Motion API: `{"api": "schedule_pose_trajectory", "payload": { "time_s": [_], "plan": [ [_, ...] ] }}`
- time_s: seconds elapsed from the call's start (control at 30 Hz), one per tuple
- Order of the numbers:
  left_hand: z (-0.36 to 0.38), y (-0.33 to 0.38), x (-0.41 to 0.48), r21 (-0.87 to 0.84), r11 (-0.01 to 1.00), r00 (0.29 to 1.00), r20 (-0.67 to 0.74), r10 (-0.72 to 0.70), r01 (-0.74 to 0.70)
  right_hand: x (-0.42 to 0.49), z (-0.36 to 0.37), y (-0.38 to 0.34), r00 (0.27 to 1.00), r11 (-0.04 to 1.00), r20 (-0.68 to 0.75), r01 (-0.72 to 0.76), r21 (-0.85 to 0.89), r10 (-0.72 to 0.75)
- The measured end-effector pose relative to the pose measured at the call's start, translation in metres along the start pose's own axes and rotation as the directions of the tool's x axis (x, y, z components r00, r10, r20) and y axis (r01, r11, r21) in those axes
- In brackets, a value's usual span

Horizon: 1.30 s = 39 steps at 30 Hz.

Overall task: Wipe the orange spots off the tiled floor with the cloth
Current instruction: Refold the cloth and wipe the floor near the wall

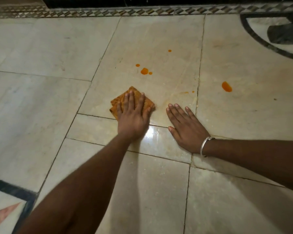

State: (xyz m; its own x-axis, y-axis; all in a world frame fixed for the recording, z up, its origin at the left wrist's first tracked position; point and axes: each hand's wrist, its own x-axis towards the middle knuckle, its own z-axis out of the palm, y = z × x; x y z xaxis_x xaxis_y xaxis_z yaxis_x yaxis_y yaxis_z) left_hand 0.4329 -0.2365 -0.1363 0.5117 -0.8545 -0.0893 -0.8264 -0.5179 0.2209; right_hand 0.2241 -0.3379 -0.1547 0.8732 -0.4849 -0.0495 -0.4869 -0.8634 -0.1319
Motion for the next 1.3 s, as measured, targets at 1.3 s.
{"api": "schedule_pose_trajectory", "payload": {
  "time_s": [1.3],
  "plan": [
    [-0.002, -0.023, 0.001, -0.004, 1.000, 0.999, -0.020, -0.031, 0.031, -0.003, -0.002, 0.004, 1.000, 1.000, 0.010, 0.014, -0.001, -0.014]
  ]
}}
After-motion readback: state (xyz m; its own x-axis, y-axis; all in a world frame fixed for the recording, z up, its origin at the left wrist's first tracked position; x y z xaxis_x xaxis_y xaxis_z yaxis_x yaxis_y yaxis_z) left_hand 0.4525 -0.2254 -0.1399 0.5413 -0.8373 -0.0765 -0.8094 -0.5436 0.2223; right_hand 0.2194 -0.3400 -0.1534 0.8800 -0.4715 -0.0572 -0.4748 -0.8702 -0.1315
